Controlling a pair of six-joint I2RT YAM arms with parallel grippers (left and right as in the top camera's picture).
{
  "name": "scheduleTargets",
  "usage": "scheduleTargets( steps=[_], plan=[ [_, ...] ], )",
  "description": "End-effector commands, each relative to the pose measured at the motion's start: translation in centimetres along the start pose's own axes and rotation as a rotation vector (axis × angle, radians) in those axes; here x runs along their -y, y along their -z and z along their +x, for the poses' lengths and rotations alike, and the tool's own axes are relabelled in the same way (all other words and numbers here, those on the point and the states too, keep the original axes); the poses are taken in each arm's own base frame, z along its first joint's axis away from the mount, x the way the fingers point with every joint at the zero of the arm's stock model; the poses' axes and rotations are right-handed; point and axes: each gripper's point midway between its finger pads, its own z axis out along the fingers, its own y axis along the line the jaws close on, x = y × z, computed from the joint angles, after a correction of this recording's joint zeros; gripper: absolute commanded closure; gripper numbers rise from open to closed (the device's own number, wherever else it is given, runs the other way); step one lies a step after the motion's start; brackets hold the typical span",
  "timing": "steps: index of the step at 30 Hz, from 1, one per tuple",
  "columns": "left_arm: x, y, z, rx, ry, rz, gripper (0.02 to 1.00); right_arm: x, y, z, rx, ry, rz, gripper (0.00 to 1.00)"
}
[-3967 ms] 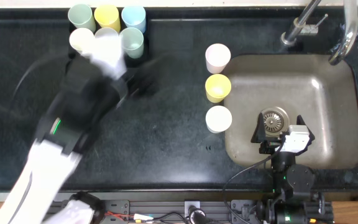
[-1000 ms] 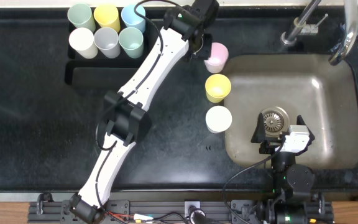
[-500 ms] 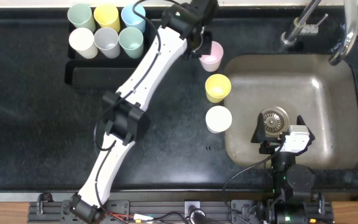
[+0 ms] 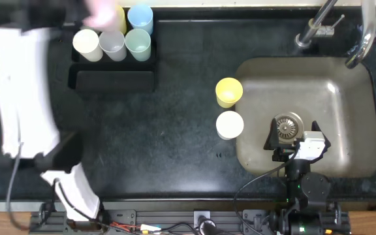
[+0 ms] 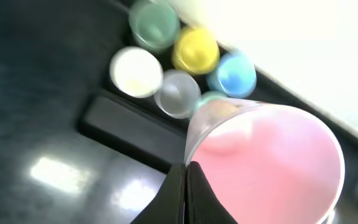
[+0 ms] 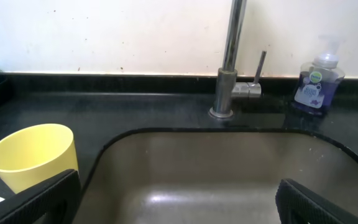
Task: Store Cups
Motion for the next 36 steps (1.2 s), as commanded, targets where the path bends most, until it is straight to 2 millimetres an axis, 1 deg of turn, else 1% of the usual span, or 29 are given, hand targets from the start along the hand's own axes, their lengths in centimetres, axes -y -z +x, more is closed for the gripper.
scheduleTargets(
  steps=[1, 4, 5, 7, 9, 11, 14, 16, 19, 22, 27, 31, 36],
  plan=[
    [-2.2, -2.3, -0.3, -0.029, 0.004, -0.094, 0.982, -0.2, 0.1, -0.5, 0.018, -0.004, -0.012, 0.005],
    [-3.8, -2.0, -0.1, -0.036, -0.026, -0.148, 0.982, -0.2, 0.1, -0.5, 0.018, -0.004, -0.012, 0.007],
    [-4.7, -1.8, 0.2, -0.040, -0.031, -0.180, 0.982, -0.2, 0.1, -0.5, 0.018, -0.004, -0.012, 0.007],
    [-6.8, -1.3, 1.1, -0.062, -0.022, -0.250, 0.982, -0.2, 0.1, -0.5, 0.018, -0.004, -0.012, 0.007],
    [-9.5, -1.4, 2.8, -0.114, 0.003, -0.331, 0.980, -0.2, 0.1, -0.5, 0.018, -0.004, -0.011, 0.005],
    [-11.2, -2.7, 3.8, -0.141, 0.019, -0.361, 0.982, -0.2, 0.1, -0.5, 0.018, -0.004, -0.012, 0.003],
    [-12.4, -5.9, 4.5, -0.138, 0.047, -0.345, 0.982, -0.2, 0.1, -0.5, 0.018, -0.004, -0.012, 0.007],
    [-12.7, -8.3, 5.2, -0.139, 0.061, -0.315, 0.982, -0.2, 0.1, -0.5, 0.018, -0.004, -0.012, 0.007],
    [-12.4, -10.5, 5.5, -0.126, 0.068, -0.270, 0.980, -0.2, 0.1, -0.5, 0.018, -0.004, -0.012, 0.005],
    [-12.9, -11.4, 6.1, -0.136, 0.093, -0.281, 0.982, -0.2, 0.1, -0.5, 0.018, -0.004, -0.012, 0.007],
    [-14.3, -12.3, 7.3, -0.178, 0.120, -0.297, 0.982, -0.2, 0.1, -0.5, 0.018, -0.004, -0.012, 0.005],
    [-14.8, -12.8, 7.2, -0.171, 0.139, -0.302, 0.982, -0.2, 0.1, -0.5, 0.018, -0.004, -0.012, 0.005],
    [-15.3, -13.9, 7.2, -0.156, 0.158, -0.298, 0.982, -0.2, 0.1, -0.5, 0.018, -0.004, -0.012, 0.005]
  ],
)
